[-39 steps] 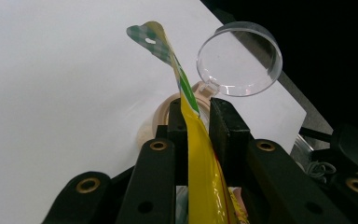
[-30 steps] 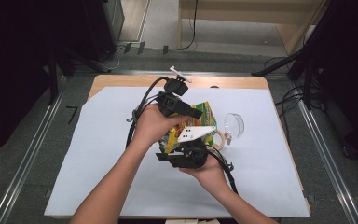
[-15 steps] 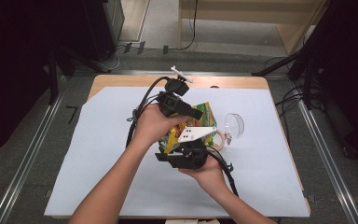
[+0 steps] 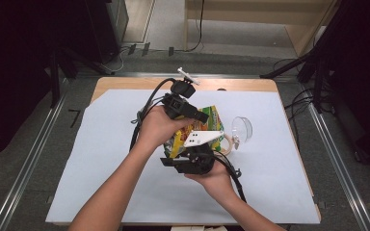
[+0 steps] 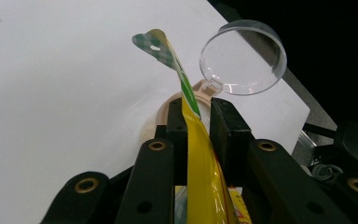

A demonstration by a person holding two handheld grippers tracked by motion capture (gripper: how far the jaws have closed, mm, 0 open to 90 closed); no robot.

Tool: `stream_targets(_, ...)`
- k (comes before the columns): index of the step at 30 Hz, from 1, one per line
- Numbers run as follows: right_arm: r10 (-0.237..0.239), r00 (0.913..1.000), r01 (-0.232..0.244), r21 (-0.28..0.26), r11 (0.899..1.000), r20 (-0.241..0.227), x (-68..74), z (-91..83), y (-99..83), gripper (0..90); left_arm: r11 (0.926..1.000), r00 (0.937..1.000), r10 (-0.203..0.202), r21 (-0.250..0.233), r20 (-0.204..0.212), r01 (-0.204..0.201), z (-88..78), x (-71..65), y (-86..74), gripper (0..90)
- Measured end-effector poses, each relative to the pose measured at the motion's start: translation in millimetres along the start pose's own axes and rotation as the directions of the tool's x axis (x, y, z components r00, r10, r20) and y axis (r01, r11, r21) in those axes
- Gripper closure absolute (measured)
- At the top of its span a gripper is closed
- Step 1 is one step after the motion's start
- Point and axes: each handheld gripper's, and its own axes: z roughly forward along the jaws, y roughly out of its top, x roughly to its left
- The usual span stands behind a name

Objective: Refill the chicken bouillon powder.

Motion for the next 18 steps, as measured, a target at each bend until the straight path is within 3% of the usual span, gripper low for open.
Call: stream_targets(18,-0.016,0.9998,0.016,0.012,1.0,0.007,-1.6,2.4,-3.4,70.6,1.0,1.0,0.001,-0.007,0.001,-0.001,2.1,2.0,-4.7,78.5)
